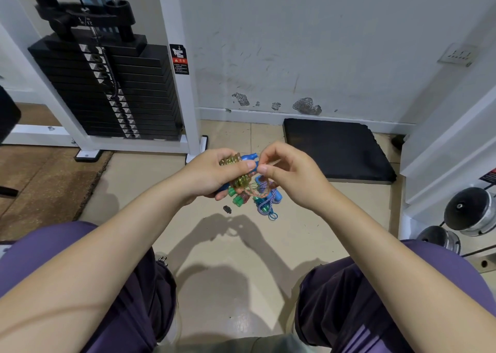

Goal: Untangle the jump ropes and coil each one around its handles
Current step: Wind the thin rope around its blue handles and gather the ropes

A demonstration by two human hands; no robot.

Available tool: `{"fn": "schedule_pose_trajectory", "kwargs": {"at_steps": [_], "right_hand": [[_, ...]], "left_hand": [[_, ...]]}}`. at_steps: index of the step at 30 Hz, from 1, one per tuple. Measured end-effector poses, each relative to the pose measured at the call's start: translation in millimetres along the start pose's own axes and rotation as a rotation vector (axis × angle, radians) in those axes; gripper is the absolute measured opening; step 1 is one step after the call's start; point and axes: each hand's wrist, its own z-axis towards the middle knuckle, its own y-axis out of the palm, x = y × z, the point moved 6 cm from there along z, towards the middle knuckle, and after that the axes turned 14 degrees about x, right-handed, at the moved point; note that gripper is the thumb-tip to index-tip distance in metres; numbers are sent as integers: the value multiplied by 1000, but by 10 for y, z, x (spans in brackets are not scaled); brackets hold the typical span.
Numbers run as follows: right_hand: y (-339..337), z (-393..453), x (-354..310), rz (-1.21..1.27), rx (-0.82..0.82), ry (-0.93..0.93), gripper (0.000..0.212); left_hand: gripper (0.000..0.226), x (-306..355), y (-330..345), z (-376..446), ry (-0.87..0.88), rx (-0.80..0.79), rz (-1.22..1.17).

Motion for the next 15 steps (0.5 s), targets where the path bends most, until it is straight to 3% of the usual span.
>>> {"fn": "schedule_pose_trajectory", "kwargs": {"at_steps": [2, 5, 9, 15], "right_hand": [[-62, 47, -2, -107, 116, -76, 15], [-276, 127, 17, -30, 318, -6, 15], [-545, 204, 118, 123, 444, 121, 12], [-356, 197, 285, 261, 305, 314, 14]], "left_hand": [[33, -46, 12, 4, 3, -4, 51], [34, -160, -25, 40, -24, 37, 183], [29, -119, -38, 37, -39, 16, 61], [31, -104, 38, -32, -16, -90, 97]]}}
